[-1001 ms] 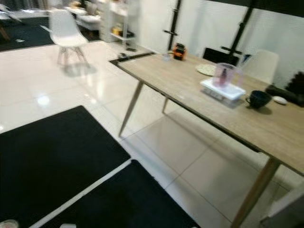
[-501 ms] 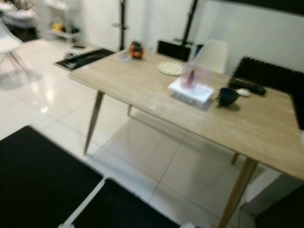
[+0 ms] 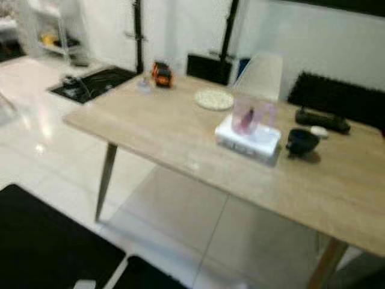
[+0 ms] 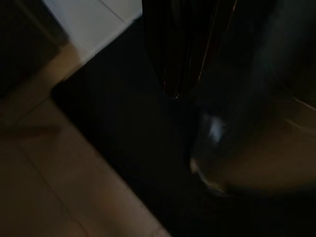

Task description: Restocking fridge

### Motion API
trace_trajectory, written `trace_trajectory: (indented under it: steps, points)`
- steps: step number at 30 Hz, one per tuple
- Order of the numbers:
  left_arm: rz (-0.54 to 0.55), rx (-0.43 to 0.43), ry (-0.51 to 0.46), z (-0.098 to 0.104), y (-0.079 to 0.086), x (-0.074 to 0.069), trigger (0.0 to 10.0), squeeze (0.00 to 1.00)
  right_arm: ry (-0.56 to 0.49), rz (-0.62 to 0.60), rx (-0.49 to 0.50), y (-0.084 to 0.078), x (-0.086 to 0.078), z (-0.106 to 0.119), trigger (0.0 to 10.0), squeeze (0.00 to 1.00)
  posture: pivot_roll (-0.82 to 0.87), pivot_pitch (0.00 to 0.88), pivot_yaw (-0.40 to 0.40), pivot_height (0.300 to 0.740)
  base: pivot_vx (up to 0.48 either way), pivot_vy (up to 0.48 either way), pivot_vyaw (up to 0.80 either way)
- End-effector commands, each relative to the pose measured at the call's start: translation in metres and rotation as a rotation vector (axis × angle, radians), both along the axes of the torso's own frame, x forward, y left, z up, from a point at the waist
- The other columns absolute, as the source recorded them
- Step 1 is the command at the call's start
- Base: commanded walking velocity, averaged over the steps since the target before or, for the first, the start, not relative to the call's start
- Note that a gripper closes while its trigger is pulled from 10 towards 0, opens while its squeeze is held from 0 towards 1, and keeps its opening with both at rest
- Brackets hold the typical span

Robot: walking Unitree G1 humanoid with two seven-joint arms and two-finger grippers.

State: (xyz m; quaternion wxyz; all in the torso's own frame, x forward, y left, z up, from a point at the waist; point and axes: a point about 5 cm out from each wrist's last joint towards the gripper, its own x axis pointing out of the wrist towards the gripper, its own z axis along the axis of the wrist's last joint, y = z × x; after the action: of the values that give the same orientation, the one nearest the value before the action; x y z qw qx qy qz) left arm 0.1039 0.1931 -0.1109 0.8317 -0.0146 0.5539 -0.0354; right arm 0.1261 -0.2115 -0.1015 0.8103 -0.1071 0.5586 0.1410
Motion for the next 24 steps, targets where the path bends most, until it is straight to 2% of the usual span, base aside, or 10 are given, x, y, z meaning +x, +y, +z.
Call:
trace_trajectory:
  steps: [1,6,17,24]
  points:
    - [-0.010,-0.007,0.074,-0.0053,-0.0038,-0.0181,10.0,0.00,0.030,-0.020,-0.011,-0.0050,-0.0088,-0.0020,10.0,0.00,-0.06,0.000,-0.046,0.740,0.356,0.000,0.00]
    - [-0.014,-0.010,0.059,-0.0046,-0.0057,-0.0143,10.0,0.00,0.030,-0.022,-0.014,-0.0051,-0.0089,-0.0021,10.0,0.00,-0.07,0.000,-0.045,0.740,0.310,0.000,0.00]
    - [-0.043,-0.032,0.053,-0.0043,-0.0111,-0.0109,10.0,0.00,0.034,-0.028,-0.012,-0.0054,-0.0102,-0.0024,10.0,0.00,-0.07,0.000,-0.041,0.740,0.000,0.000,0.00]
    - [-0.064,-0.030,0.060,-0.0045,-0.0118,-0.0118,10.0,0.00,0.036,-0.028,-0.012,-0.0061,-0.0103,-0.0022,10.0,0.00,-0.07,0.000,-0.043,0.740,0.000,-0.430,0.00]
